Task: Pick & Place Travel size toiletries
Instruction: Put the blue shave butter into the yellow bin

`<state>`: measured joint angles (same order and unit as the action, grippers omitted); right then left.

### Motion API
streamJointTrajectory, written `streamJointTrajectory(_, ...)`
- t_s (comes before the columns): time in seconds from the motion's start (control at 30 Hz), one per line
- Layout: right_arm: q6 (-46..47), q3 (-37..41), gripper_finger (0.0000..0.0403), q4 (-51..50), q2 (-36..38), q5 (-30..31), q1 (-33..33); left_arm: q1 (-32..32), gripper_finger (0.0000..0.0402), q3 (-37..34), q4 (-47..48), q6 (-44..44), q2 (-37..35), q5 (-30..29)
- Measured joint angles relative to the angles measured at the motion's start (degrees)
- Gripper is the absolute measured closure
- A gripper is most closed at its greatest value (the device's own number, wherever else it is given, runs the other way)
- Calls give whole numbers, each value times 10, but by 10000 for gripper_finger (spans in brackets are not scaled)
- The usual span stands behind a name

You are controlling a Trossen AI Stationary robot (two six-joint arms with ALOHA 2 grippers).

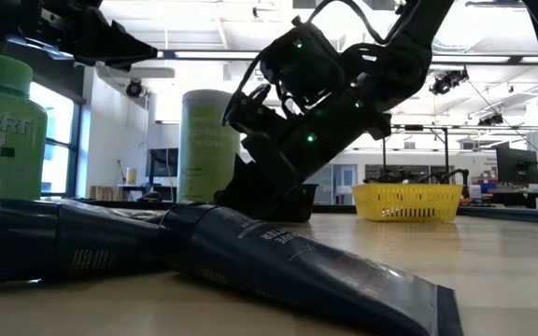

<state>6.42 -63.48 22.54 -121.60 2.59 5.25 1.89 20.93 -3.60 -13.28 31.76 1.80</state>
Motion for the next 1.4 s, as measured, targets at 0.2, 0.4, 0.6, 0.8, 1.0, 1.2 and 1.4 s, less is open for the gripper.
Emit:
streamJointTrajectory(0.2, 0, 0, 145, 0, 0, -2, 0, 0, 341, 0, 0, 0, 0, 0)
streamJointTrajectory(0.4, 12, 0, 145, 0, 0, -2, 0, 0, 341, 0, 0, 0, 0, -6)
streamJointTrajectory(0.6, 15, 0, 145, 0, 0, -2, 0, 0, 341, 0, 1, 0, 0, -24)
streamJointTrajectory(0.8, 15, 0, 159, -1, 0, -2, 0, 0, 341, 0, 1, 0, 0, -24)
streamJointTrajectory(1.0, 15, 0, 201, -1, 1, -6, 0, 0, 341, 0, 1, 0, 0, -25)
streamJointTrajectory(1.2, 20, 0, 227, 0, 1, -14, 0, 0, 341, 0, 1, 0, 0, -25)
streamJointTrajectory(1.4, 26, 0, 251, 2, 1, -15, 0, 0, 341, 0, 1, 0, 0, -26)
